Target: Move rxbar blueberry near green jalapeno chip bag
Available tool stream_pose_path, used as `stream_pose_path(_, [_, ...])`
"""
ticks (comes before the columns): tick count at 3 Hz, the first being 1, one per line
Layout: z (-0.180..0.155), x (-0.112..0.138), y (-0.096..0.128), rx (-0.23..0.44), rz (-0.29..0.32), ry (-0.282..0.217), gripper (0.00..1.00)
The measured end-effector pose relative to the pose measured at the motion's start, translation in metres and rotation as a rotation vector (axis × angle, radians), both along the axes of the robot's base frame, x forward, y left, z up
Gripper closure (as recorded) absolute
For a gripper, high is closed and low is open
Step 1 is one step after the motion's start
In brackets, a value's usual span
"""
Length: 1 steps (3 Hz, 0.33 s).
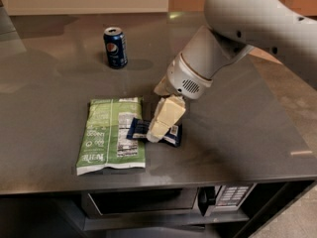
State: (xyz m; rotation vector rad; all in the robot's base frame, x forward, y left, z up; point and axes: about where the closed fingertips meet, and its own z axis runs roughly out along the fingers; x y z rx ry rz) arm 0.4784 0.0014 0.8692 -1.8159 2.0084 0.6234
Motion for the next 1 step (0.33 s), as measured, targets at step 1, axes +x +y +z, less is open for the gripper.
stream_pose_path(1, [0.0000, 0.0000, 0.0000, 0.000, 0.000, 0.000, 0.00])
